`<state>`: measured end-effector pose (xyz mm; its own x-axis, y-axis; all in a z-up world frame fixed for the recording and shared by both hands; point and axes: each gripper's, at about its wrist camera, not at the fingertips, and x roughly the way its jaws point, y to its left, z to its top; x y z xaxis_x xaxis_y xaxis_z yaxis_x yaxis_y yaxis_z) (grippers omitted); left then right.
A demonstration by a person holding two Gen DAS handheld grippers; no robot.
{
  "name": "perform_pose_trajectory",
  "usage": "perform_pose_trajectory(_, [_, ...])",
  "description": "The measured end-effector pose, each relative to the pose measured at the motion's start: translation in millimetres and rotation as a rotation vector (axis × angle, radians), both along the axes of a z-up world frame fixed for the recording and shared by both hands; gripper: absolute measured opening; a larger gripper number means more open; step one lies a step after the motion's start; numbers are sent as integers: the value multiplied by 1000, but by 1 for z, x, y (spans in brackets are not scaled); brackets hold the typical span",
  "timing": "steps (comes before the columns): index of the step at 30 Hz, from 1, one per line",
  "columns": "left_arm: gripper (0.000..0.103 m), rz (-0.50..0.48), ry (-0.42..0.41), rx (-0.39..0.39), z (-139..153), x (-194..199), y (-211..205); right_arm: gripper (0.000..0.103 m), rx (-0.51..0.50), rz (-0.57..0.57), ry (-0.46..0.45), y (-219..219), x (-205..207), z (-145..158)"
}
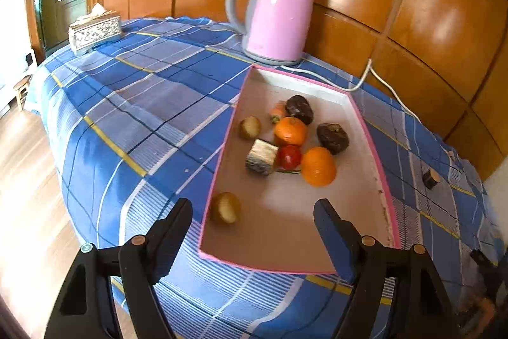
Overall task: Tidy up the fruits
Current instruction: 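Reach the right gripper to the round wooden log slice and grasp it, then carry the log slice into the tray and open the right gripper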
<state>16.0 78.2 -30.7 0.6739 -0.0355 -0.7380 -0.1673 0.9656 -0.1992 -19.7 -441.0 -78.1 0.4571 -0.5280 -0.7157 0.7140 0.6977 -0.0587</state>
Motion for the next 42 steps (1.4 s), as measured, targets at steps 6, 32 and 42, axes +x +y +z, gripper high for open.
perform_pose_trajectory(6, [81,5,7,-3,-5,1,1,60,58,46,15,4,7,6])
perform_pose_trajectory(32, [81,5,33,0,-10,5,4,60,103,603,110,152,177,25])
perform_pose_trajectory(42, [81,-3,40,-1,-12,5,3,36,91,634,153,153,181,16])
